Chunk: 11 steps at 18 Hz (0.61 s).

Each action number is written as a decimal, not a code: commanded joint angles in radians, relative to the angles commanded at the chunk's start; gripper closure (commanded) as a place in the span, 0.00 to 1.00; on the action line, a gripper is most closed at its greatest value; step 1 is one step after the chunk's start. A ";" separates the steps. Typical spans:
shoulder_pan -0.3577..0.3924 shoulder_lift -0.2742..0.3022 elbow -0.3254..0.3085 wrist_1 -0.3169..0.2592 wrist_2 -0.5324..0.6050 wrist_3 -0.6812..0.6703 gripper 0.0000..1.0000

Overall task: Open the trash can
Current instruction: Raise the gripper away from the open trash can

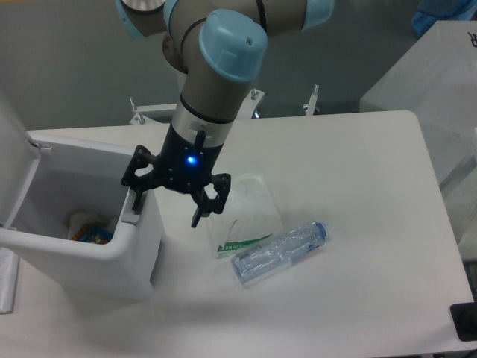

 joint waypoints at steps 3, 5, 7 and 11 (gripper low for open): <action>0.030 -0.009 0.022 0.005 0.006 0.017 0.00; 0.077 -0.018 0.025 0.008 0.011 0.038 0.00; 0.142 -0.049 0.029 0.023 0.011 0.165 0.00; 0.179 -0.135 0.095 0.038 0.158 0.273 0.00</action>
